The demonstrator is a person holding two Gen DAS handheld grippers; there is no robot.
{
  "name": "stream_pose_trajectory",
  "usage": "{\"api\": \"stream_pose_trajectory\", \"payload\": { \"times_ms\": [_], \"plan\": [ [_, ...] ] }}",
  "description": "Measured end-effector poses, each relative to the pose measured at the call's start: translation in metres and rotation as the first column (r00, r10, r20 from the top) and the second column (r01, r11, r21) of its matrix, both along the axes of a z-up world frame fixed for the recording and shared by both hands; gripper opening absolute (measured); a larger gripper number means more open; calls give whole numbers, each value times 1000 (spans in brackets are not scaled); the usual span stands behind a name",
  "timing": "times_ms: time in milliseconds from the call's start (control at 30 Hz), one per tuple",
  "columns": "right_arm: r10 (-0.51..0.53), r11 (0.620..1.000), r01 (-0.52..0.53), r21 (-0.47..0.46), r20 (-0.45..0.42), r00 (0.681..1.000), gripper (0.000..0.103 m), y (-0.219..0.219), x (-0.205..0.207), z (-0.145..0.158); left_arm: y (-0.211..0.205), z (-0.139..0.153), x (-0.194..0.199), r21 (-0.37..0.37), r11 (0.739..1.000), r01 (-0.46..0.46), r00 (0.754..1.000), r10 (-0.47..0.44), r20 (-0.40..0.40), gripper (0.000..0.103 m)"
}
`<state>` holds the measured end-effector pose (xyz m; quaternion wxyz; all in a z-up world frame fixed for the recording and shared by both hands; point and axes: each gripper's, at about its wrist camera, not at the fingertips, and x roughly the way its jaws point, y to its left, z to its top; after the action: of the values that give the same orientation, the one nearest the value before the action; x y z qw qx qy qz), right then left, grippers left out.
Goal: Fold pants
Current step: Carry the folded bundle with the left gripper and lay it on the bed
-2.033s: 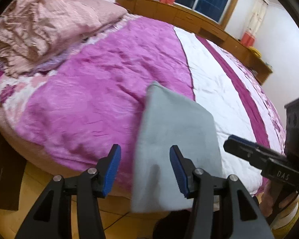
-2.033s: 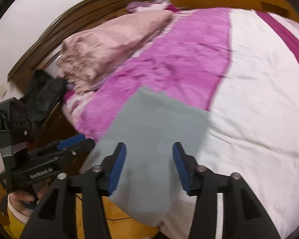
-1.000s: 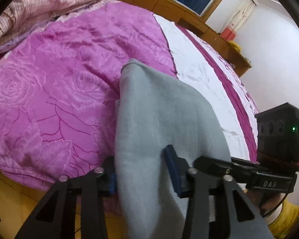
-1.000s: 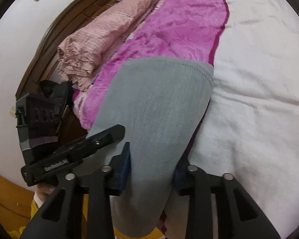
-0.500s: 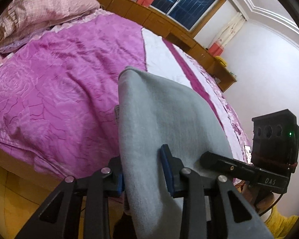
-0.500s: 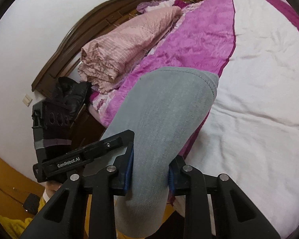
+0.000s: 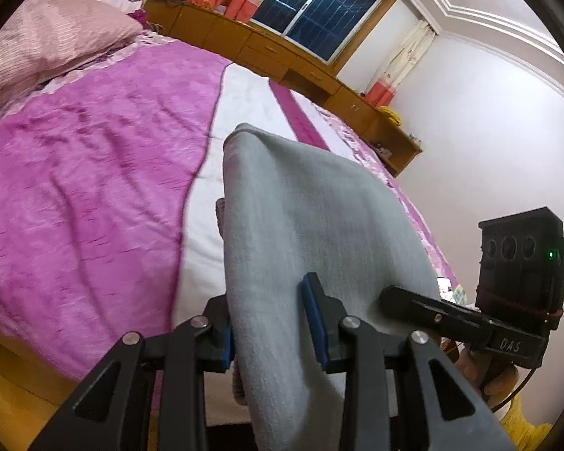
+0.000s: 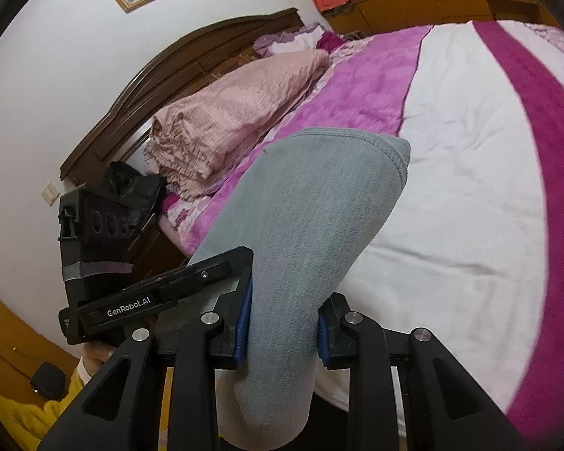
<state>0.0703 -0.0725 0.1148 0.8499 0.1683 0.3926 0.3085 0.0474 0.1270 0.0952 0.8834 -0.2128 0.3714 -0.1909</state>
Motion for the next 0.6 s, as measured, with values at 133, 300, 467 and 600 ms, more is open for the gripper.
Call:
{"api": "stream_pose_trajectory", "payload": {
  "times_ms": [133, 300, 467, 600],
  "plan": [
    [-24, 1000, 24, -19, 9, 1000, 21, -36, 4, 9, -34, 5, 19, -3, 999, 34, 999, -34, 10, 32],
    [-54, 998, 55, -44, 17, 998, 21, -78, 18, 8, -80, 1, 51, -15, 997, 78, 997, -78, -3, 32],
    [-70, 995, 71, -75, 15, 997, 21, -122, 40, -2, -120, -12, 85, 7, 993, 114, 993, -114, -18, 32],
    [-90, 993, 89, -82, -8, 996, 21, -151, 61, -19, -151, -34, 115, 14, 991, 132, 990, -131, -44, 32]
  ]
}}
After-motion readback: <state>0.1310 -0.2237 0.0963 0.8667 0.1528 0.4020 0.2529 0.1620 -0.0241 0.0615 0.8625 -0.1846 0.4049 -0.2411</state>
